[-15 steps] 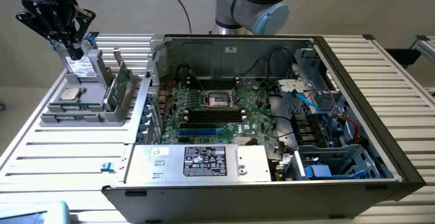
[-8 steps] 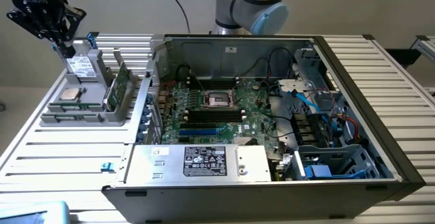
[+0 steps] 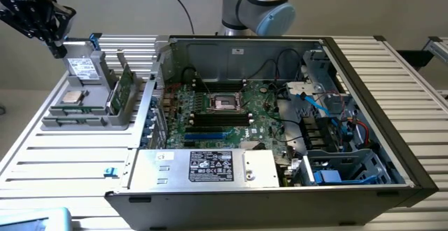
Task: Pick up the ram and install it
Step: 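Reach for the ram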
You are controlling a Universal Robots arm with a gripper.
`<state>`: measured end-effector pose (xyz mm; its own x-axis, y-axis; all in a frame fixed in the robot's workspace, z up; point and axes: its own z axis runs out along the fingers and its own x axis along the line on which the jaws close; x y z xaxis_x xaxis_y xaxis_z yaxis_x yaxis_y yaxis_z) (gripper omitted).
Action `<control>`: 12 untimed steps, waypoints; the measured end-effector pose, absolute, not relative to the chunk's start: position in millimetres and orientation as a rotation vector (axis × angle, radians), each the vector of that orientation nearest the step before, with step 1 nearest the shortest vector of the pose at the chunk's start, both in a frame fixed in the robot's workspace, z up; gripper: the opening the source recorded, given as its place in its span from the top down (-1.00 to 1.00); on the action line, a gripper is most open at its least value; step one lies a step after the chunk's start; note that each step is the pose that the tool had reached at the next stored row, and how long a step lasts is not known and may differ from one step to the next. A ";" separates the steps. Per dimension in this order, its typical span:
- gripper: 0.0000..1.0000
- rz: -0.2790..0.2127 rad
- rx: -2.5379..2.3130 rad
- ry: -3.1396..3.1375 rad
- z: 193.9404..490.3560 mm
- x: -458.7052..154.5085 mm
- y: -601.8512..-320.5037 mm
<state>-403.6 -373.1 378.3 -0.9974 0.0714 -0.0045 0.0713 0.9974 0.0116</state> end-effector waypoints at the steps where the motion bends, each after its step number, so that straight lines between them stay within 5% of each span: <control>1: 0.78 0.017 0.112 3.134 378.1 -407.0 -371.8; 12: 0.78 0.015 0.112 3.131 377.5 -442.3 -359.2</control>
